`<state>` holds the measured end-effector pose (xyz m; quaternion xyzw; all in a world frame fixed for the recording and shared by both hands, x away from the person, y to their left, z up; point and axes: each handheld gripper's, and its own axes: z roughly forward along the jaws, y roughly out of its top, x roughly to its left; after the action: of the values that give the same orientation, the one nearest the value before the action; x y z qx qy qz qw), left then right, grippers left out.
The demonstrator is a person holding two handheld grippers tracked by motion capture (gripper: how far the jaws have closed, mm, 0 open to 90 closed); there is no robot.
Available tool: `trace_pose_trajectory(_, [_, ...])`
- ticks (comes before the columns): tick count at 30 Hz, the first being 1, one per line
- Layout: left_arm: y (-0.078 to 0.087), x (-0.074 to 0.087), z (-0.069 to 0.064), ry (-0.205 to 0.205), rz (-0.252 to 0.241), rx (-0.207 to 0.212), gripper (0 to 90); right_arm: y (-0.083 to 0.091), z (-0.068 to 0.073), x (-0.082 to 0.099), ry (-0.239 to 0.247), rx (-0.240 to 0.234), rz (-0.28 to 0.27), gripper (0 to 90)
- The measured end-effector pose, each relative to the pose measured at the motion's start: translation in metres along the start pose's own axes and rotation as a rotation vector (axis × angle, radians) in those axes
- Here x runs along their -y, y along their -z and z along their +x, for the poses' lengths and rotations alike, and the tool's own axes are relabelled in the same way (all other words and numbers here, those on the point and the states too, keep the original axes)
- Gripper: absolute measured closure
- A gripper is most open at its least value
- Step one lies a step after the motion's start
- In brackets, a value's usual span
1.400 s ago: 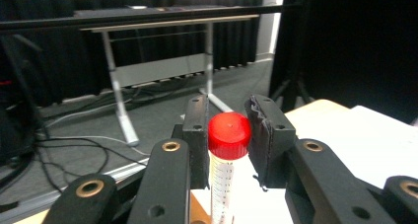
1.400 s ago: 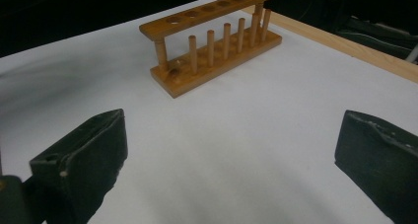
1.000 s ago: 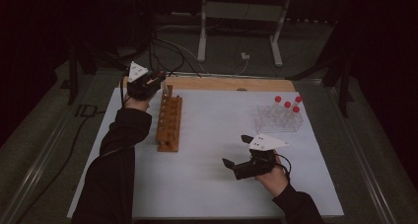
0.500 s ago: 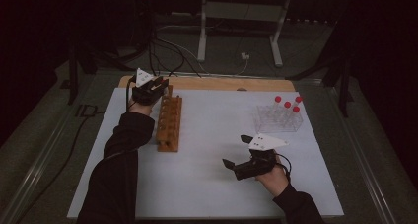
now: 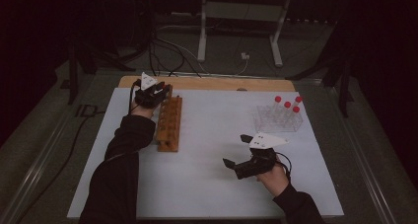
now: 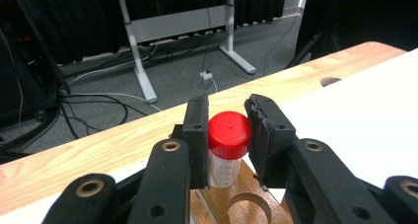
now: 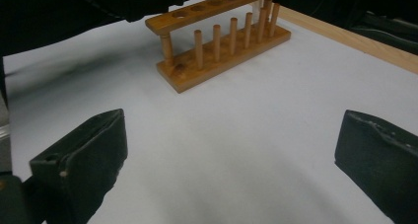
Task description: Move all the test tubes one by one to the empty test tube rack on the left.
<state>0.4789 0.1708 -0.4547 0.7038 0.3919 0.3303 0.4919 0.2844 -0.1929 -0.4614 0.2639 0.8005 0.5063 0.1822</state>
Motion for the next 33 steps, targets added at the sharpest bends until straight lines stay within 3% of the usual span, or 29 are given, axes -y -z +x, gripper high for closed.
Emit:
trace_pose_trajectory(10, [0.002, -0.002, 0.003, 0.022, 0.032, 0.024, 68.9, 0.005, 0.002, -0.004, -0.006, 0.013, -0.017, 0.0])
trace_pose_trajectory(11, [0.003, -0.002, 0.003, 0.019, 0.037, 0.020, 60.2, 0.006, 0.001, -0.005, -0.020, 0.003, -0.016, 0.0])
trace_pose_trajectory(13, [0.007, -0.003, 0.004, 0.021, 0.037, 0.020, 56.4, 0.007, 0.002, -0.006, -0.016, 0.012, -0.024, 0.0])
trace_pose_trajectory(17, [0.018, -0.009, 0.003, 0.034, 0.026, 0.017, 37.1, 0.011, 0.001, -0.008, -0.020, 0.015, -0.047, 0.0])
trace_pose_trajectory(18, [0.021, -0.010, 0.002, 0.040, 0.023, 0.032, 23.7, 0.014, 0.001, -0.010, -0.017, 0.024, -0.055, 0.0])
trace_pose_trajectory(19, [0.024, -0.012, 0.001, 0.044, 0.023, 0.043, 23.7, 0.014, 0.001, -0.010, -0.017, 0.024, -0.055, 0.0])
trace_pose_trajectory(22, [0.035, -0.016, -0.004, 0.038, 0.013, 0.092, 10.5, 0.020, -0.003, -0.013, -0.024, 0.035, -0.067, 0.0])
trace_pose_trajectory(23, [0.043, -0.018, -0.008, 0.046, 0.003, 0.143, 9.1, 0.022, -0.004, -0.013, -0.024, 0.045, -0.068, 0.0])
trace_pose_trajectory(24, [0.043, -0.018, -0.008, 0.046, 0.003, 0.143, 8.5, 0.022, -0.004, -0.013, -0.024, 0.045, -0.068, 0.0])
trace_pose_trajectory(27, [0.054, -0.020, -0.015, 0.029, 0.000, 0.197, 2.4, 0.032, -0.011, -0.015, -0.036, 0.072, -0.084, 0.0])
trace_pose_trajectory(30, [0.066, -0.021, -0.023, 0.017, -0.019, 0.234, 2.4, 0.038, -0.017, -0.017, -0.055, 0.081, -0.100, 0.0])
trace_pose_trajectory(32, [0.074, -0.021, -0.027, 0.021, -0.035, 0.273, 2.4, 0.049, -0.028, -0.018, -0.076, 0.125, -0.116, 0.0])
trace_pose_trajectory(33, [0.077, -0.021, -0.029, 0.015, -0.035, 0.280, 2.4, 0.049, -0.028, -0.018, -0.076, 0.125, -0.116, 0.0])
